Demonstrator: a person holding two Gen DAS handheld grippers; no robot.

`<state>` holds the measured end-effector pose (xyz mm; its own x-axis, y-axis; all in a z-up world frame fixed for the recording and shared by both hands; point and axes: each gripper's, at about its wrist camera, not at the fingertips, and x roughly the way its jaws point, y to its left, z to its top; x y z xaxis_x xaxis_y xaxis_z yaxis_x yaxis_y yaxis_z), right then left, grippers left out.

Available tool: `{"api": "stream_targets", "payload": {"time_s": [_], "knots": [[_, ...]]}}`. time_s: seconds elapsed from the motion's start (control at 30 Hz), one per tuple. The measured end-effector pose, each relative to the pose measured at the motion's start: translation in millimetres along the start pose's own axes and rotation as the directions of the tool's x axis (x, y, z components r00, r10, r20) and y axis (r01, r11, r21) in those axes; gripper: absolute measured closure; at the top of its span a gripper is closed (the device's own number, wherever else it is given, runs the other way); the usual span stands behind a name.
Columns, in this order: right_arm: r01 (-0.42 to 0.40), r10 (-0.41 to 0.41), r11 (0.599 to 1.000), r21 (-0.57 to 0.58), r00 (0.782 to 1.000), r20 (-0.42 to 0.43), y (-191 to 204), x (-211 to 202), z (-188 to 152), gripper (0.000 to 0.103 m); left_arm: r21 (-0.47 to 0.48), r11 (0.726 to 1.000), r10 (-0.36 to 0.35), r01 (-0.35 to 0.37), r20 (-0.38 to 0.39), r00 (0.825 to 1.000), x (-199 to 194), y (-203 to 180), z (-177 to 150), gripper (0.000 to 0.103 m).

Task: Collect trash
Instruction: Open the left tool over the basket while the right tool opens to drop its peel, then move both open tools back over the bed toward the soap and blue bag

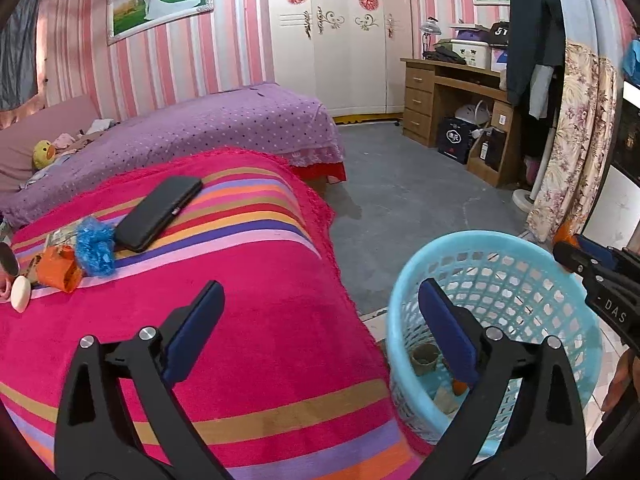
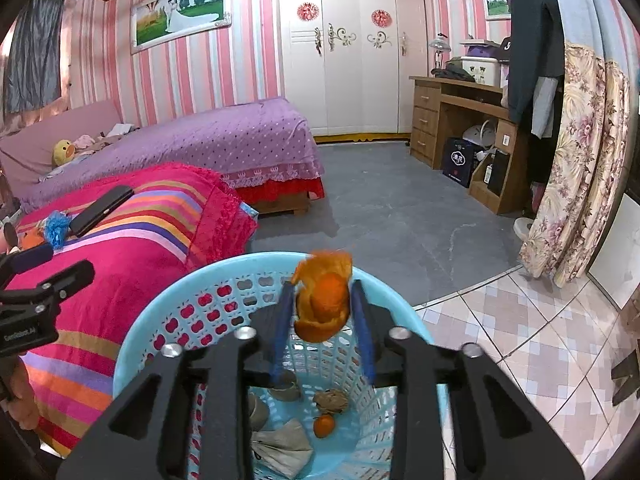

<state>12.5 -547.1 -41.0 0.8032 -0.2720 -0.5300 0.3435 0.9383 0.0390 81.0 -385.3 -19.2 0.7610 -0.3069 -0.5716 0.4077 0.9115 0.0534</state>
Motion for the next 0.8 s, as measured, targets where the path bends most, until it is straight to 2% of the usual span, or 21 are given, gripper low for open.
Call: {"api": "stream_targets", "payload": {"time_s": [0.07, 0.17, 0.37, 0.53, 0.8], "knots": [[0.013, -0.013, 1.000, 0.000, 1.000, 0.010, 2, -3, 3, 0.037, -0.008, 1.000, 0.007, -0.007, 0.003, 1.000, -2, 6, 1, 0.007], [0.014, -0.014, 1.000, 0.019, 1.000, 0.020, 6, -6, 7, 0.035, -0.030, 0.999, 0.023, -0.023, 0.004, 1.000, -3, 18, 4, 0.006], [0.080, -0.084, 0.994, 0.079, 0.995, 0.045, 8, -11, 15, 0.011, -0.035, 0.998, 0.045, -0.044, 0.018, 0.999, -9, 35, 6, 0.006], [0.038, -0.046, 0.990, 0.134, 0.997, 0.061, 16, -13, 22, 0.008, -0.059, 0.996, 0.067, -0.065, 0.022, 0.998, -16, 63, 4, 0.006], [0.013, -0.018, 0.996, 0.091, 0.998, 0.057, 62, -1, 30, 0.005, -0.062, 0.991, 0.125, -0.123, 0.026, 0.992, -23, 118, -1, 0.006]]}}
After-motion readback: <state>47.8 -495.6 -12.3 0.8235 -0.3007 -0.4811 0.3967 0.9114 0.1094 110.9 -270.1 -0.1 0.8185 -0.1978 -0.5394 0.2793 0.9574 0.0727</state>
